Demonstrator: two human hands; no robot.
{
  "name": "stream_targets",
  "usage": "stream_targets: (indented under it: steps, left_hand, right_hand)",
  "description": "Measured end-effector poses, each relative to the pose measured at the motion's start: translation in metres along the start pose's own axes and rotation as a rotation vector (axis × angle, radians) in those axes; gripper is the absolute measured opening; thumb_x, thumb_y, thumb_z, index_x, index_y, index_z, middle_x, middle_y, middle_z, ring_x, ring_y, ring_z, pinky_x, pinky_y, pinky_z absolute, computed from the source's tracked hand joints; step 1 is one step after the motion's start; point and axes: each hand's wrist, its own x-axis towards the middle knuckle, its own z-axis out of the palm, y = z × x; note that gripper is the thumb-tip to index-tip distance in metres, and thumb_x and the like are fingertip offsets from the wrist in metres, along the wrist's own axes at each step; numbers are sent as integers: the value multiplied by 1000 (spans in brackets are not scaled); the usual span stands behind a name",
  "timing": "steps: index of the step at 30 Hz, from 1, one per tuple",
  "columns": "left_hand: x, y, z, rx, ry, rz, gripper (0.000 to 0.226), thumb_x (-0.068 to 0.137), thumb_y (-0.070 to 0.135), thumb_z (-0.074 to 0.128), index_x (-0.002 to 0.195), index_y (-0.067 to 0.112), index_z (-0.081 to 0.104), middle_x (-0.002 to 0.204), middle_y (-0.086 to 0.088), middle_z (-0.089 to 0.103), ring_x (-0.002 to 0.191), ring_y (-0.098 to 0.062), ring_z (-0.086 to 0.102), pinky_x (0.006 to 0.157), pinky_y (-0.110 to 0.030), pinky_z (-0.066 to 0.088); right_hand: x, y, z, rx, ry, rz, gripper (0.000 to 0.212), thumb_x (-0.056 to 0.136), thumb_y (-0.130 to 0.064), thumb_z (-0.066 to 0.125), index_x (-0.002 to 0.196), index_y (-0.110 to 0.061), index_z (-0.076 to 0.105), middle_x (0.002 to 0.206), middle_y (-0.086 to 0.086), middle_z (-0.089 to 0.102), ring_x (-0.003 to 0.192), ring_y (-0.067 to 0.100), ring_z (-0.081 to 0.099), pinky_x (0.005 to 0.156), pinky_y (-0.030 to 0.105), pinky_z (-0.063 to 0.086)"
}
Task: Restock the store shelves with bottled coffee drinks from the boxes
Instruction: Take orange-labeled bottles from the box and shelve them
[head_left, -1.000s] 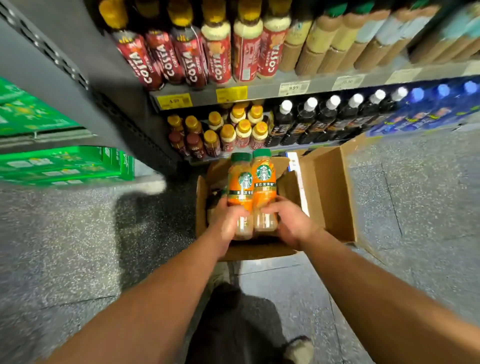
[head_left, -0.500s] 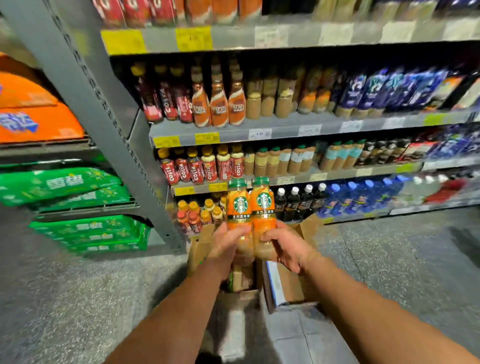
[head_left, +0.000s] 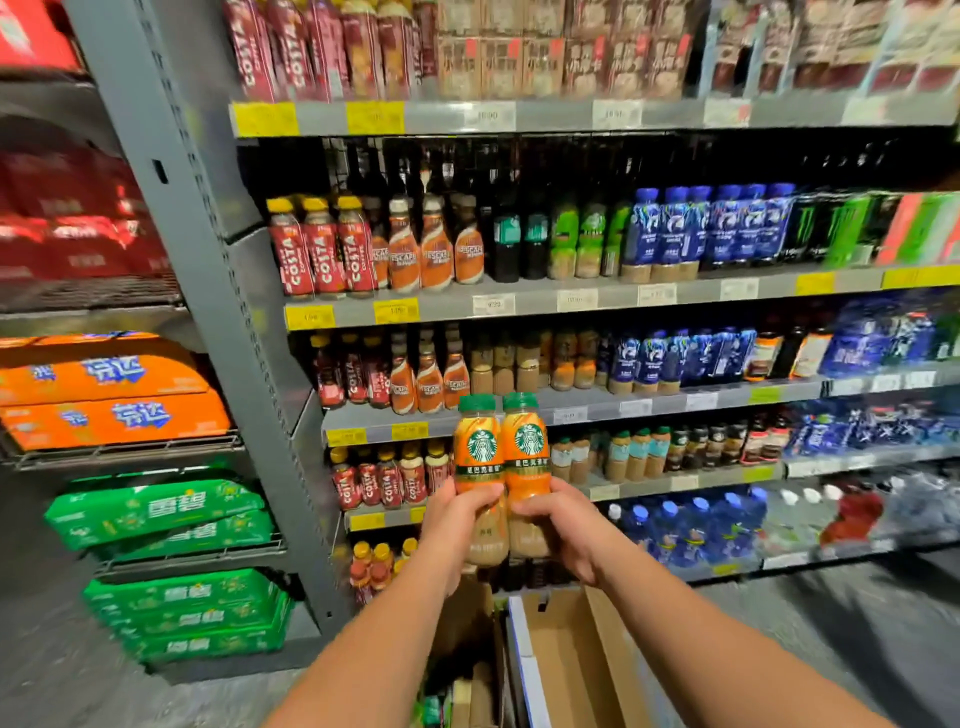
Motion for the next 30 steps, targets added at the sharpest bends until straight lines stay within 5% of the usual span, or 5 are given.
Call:
stream_targets:
  steps: [5,10,21,27,30]
  left_hand:
    - [5,32,21,17,-14,47,37,64,33,75,98,22,65,97,-4,73,93,-29,68,90,-53,51]
    - [29,50,39,5,-21,63,20,80,18,70,99,20,63,97,-4,72,92,-26,67,89,-47,53]
    - [149,45,79,67,-180,-51,20,78,21,74,97,20,68,94,-4,74,91,-27,69,89,-52,53]
    - [196,42,122,147,-276,-4,27,77,14,76,102,11,67,95,-3,73,78,-12,67,62,-19,53]
    - [215,36,140,155,-287,-2,31,76,11,77,105,10,67,99,-4,72,85,-13,67,68,-20,53]
  right_hand:
    - [3,-36,-12,25,20,-66,32,79,4,62,108,-11,63,98,12,72,91,29,68,71,34,52]
    - [24,-58,-25,5,44,-75,34,78,2,63,109,-11,64,101,12,72,98,31,67,83,42,54]
    - [103,-71,-73,19,205,-32,31,78,1,66,108,-9,66,100,11,74,95,29,69,84,41,55]
    - [139,-77,-120,-9,365,-35,32,73,5,71,102,-7,69,99,10,74,94,27,69,83,36,55]
    - [159,-77,-143,-37,397,-20,31,72,5,72,99,-8,68,98,9,74,91,25,69,83,34,55]
